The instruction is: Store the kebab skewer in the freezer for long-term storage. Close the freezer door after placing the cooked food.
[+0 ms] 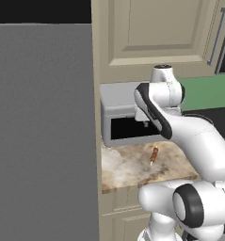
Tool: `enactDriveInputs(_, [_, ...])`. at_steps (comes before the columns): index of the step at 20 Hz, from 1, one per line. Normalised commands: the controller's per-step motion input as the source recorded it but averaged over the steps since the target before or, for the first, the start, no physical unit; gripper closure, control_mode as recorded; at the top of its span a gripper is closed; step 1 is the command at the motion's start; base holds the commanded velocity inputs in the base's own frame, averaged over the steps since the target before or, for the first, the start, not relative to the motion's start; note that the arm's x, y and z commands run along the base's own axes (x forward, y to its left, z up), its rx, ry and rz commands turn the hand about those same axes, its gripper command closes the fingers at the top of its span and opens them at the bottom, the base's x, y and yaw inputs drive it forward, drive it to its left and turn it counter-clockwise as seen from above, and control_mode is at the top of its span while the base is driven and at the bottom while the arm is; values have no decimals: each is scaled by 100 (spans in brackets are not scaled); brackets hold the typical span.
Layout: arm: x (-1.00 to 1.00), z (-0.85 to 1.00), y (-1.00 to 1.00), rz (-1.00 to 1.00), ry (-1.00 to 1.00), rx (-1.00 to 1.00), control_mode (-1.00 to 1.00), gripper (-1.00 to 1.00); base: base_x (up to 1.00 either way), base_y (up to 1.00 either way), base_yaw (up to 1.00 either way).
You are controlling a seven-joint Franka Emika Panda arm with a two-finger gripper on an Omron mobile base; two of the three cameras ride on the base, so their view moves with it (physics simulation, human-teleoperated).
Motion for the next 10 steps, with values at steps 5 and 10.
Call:
enactDriveInputs(5, [0, -57, -8, -33, 10, 0, -100, -100, 0, 0, 0])
enactDriveInputs(10, [0, -48, -21, -34, 5, 0, -100, -100, 0, 0, 0])
